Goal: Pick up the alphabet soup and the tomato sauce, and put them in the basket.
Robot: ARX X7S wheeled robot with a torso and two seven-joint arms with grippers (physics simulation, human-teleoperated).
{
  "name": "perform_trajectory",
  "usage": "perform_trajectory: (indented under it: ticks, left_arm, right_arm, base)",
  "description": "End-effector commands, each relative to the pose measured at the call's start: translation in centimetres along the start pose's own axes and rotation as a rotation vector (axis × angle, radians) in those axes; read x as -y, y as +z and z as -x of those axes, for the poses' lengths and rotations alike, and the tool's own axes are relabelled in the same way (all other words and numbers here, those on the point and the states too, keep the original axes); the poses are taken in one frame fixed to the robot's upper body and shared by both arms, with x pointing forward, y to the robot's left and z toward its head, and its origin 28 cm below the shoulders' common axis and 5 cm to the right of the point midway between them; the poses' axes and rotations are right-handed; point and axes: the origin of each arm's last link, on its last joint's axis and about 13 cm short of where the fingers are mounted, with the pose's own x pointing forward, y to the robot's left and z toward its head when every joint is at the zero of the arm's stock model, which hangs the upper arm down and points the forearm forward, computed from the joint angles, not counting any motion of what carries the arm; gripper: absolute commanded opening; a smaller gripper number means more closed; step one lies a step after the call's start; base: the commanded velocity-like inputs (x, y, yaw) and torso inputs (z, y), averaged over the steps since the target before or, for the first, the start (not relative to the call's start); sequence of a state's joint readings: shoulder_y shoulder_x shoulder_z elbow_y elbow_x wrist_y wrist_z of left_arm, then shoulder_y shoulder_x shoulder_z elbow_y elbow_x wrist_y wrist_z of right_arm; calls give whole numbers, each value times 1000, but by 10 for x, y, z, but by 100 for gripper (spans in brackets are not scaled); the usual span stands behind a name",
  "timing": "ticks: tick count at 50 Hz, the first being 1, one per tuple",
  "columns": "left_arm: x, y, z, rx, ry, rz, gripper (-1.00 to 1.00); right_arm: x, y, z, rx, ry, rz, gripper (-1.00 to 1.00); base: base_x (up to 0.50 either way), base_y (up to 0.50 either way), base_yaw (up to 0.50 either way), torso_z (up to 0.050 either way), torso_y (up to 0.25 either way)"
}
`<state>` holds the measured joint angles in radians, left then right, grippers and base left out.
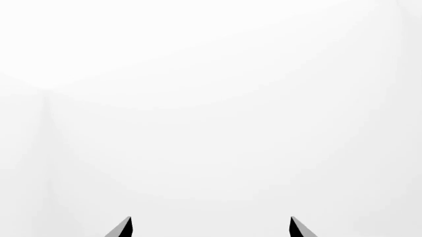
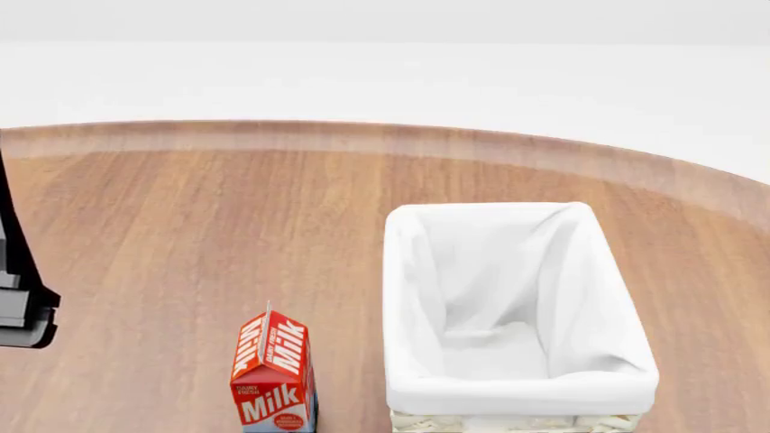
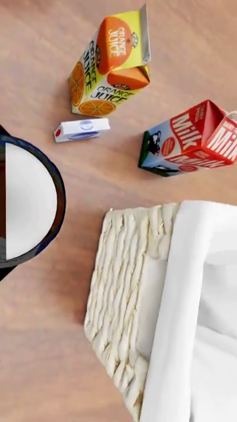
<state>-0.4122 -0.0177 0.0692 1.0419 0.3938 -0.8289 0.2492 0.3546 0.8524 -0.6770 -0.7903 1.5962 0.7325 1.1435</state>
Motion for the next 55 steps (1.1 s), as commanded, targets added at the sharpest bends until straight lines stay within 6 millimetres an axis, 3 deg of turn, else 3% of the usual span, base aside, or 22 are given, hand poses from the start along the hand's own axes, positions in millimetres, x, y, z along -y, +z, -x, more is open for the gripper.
perform_trajectory:
  ticks: [1, 13, 34, 47, 55]
  left_arm:
    - [-1, 0, 1, 0, 4, -3, 100]
    - [-2, 2, -1, 2, 3, -6, 100]
    - [-1, 3, -2, 6, -5, -9, 100]
    - [0, 2, -2, 4, -6, -7, 100]
    - [-1, 2, -3, 3, -4, -6, 100]
  right_arm:
    - [10, 31, 8, 124, -30, -22, -100]
    - [22, 72, 27, 273, -76, -42, -100]
    - [37, 139, 38, 460, -146, -47, -100]
    - [47, 175, 17, 529, -226, -23, -100]
    - [59, 192, -29, 483, -291, -4, -100]
  base:
    - [0, 0, 0, 0, 0]
    - [0, 0, 0, 0, 1]
    - [0, 0, 0, 0, 0]
    - [0, 0, 0, 0, 0]
    - [0, 0, 0, 0, 1]
